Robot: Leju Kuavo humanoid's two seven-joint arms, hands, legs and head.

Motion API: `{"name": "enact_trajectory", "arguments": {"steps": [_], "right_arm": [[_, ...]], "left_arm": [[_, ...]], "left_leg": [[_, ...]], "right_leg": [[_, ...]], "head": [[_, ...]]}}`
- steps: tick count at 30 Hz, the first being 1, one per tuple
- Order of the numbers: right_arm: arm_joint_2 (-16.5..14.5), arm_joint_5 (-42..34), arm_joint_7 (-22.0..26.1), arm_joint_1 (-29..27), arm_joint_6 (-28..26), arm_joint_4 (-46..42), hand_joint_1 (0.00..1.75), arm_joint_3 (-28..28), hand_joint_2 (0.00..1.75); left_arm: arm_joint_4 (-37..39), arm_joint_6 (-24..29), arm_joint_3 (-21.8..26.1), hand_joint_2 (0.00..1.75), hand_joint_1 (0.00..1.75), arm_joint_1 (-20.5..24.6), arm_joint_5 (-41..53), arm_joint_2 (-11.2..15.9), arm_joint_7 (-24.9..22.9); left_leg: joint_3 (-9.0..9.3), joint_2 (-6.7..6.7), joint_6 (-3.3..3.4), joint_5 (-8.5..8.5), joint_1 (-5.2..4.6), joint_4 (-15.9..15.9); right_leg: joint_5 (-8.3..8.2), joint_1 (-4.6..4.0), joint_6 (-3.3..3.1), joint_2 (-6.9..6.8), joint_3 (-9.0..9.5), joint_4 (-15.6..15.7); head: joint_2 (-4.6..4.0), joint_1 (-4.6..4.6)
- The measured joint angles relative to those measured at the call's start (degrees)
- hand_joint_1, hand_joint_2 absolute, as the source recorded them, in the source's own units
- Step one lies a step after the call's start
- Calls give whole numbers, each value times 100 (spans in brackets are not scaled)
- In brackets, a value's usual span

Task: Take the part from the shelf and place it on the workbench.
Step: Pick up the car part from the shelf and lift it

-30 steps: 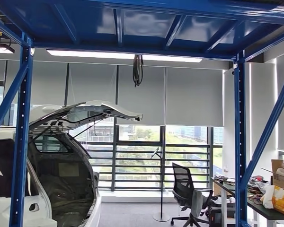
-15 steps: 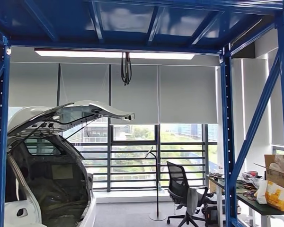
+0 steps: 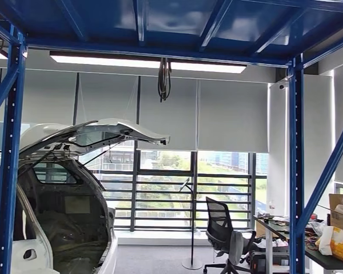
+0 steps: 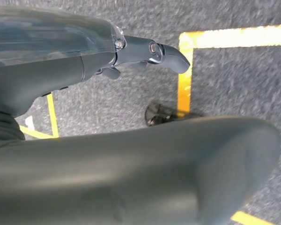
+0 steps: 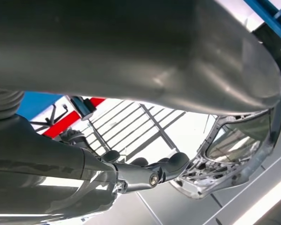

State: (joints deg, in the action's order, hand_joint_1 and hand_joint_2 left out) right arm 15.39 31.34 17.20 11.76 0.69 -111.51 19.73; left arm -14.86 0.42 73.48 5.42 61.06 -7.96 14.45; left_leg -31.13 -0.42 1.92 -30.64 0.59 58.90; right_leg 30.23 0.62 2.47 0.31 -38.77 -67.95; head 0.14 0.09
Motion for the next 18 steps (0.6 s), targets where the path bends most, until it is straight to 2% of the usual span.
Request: {"name": "enact_trajectory", "arguments": {"steps": [1,2,3,5,7,9,11,12,13,14,16,17,18], "right_arm": [[-1,33,4,3,-29,1,0,-5,0],[-2,77,7,5,-62,-1,0,-11,0],[-3,125,8,9,-96,-4,0,-17,0],[-10,205,8,14,-153,-18,0,-26,0],[-30,260,4,12,-193,-51,0,-29,0],[-61,318,1,14,-234,-78,0,-29,0],[-101,365,-6,5,-273,-81,0,-28,0],[-122,347,-20,-10,-266,-81,0,-28,0],[-134,256,-35,-27,-217,-80,0,-29,0],[-141,66,-50,-45,-118,-77,0,-36,0],[-140,-490,-50,-81,145,-59,0,-82,0],[-134,-793,-29,-91,281,-43,0,-122,0],[-126,-1056,4,-98,394,-28,0,-169,0]], "left_arm": [[1,1,-1,0,0,2,1,-2,1],[2,1,-1,0,0,5,3,-4,1],[4,1,-1,0,0,5,5,-7,1],[10,1,0,0,0,5,13,-12,1],[17,1,0,0,0,17,16,-14,2],[20,2,-1,0,0,33,17,-13,4],[20,3,-2,0,0,22,21,-13,2],[20,7,-1,0,0,10,23,-13,-1],[20,11,-1,0,0,-2,21,-13,-3],[20,17,0,0,0,-10,15,-12,1],[20,22,0,0,0,-12,1,-10,20],[22,22,1,0,0,-9,-3,-9,32],[24,20,1,0,0,-5,-3,-9,39]], "left_leg": [[51,-5,-17,-40,-4,-6],[82,-9,-41,-70,-2,-11],[92,-9,-70,-92,1,-17],[96,0,-129,-115,7,-38],[103,10,-172,-186,4,-3],[-94,12,-200,-391,5,410],[-545,11,-233,-641,12,1169],[-743,12,-251,-674,19,1440],[-856,12,-268,-595,29,1525],[-856,13,-282,-397,41,1383],[-635,12,-299,106,64,707],[-511,10,-293,250,63,406],[-432,7,-274,304,58,219]], "right_leg": [[-212,-22,-36,-6,134,356],[-341,-48,-78,-10,241,632],[-372,-74,-122,-12,297,778],[-307,-103,-207,-8,326,847],[-273,-73,-264,-13,399,950],[-252,-39,-298,-26,500,1041],[-206,-40,-320,-29,561,1051],[-180,-39,-319,-25,592,1050],[-151,-36,-311,-18,631,1048],[-117,-30,-296,-9,681,1044],[-23,-17,-243,4,792,1031],[22,-18,-207,8,828,1013],[56,-23,-175,10,842,998]], "head": [[-1,0],[1,1],[2,1],[3,0],[2,-1],[1,0],[0,2],[0,2],[-1,2],[-1,2],[-1,2],[-1,1],[-1,0]]}}
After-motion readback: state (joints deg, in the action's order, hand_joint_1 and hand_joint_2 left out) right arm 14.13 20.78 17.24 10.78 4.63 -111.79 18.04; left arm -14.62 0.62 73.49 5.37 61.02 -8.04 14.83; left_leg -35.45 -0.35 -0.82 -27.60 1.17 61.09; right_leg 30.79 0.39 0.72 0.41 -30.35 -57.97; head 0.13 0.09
